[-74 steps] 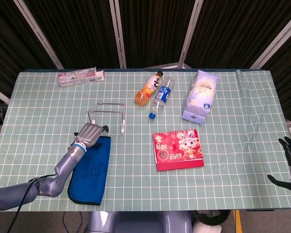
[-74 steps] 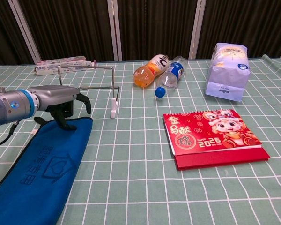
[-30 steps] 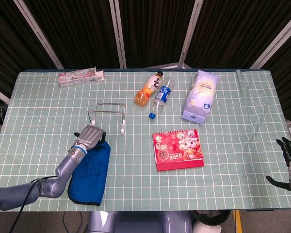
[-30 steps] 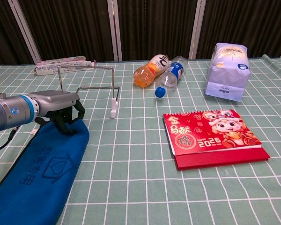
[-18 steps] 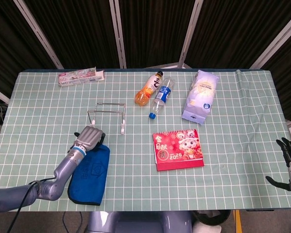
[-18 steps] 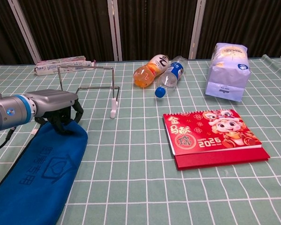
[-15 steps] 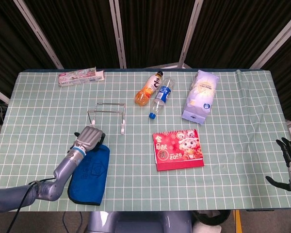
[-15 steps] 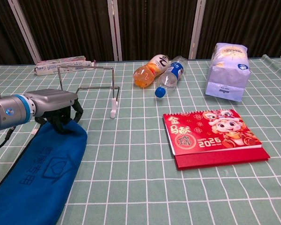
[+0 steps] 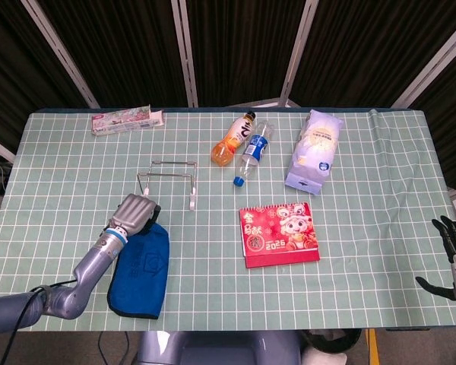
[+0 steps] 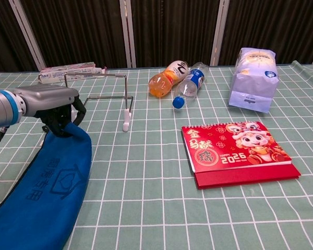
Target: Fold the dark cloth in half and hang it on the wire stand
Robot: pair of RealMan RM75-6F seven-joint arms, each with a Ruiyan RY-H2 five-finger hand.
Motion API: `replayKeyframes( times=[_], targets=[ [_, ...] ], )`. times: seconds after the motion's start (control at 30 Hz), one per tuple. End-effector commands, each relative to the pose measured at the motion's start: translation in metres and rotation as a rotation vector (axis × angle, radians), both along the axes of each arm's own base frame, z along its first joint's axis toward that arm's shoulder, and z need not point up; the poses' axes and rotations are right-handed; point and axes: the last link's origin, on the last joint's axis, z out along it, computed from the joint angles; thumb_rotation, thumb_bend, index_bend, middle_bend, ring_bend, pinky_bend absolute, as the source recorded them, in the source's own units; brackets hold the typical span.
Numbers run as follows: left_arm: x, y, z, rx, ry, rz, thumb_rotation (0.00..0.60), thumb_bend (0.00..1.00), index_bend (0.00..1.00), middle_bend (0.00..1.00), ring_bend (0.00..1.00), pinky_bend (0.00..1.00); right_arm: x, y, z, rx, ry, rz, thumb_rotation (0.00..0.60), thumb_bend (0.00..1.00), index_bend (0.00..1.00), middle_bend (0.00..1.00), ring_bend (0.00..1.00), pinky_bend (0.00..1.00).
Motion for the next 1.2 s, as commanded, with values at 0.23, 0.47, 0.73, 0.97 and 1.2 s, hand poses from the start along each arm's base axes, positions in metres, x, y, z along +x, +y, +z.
replayKeyframes(
  times=[0.23,0.47,0.73,0.97,1.2],
  targets=[
    [0.028,-0.012,0.059,0.099,-0.017,-0.034,0.6,0.68,0.85,0.98,0.95,1.0,0.001,0.002,0.003,-0.007,-0.011,0.01,0.6,0.0,0.03,0.0,0.0,0.0],
    [0.046,-0.019,0.088,0.193,0.052,-0.057,0.6,0.68,0.85,0.98,0.95,1.0,0.002,0.004,0.007,-0.015,-0.023,0.02,0.6,0.0,0.04,0.0,0.0,0.0],
    [0.088,-0.01,0.109,0.35,0.113,-0.123,0.6,0.68,0.86,0.99,0.95,1.0,0.001,0.005,0.011,-0.019,-0.036,0.028,0.6,0.0,0.04,0.0,0.0,0.0],
    [0.121,0.009,0.112,0.4,0.124,-0.145,0.6,0.68,0.86,0.99,0.95,1.0,0.0,0.004,0.012,-0.021,-0.039,0.022,0.6,0.0,0.05,0.0,0.0,0.0],
    [0.14,0.027,0.112,0.426,0.176,-0.125,0.6,0.68,0.87,0.99,0.95,1.0,-0.002,0.003,0.012,-0.025,-0.037,0.011,0.6,0.0,0.04,0.0,0.0,0.0]
  ],
)
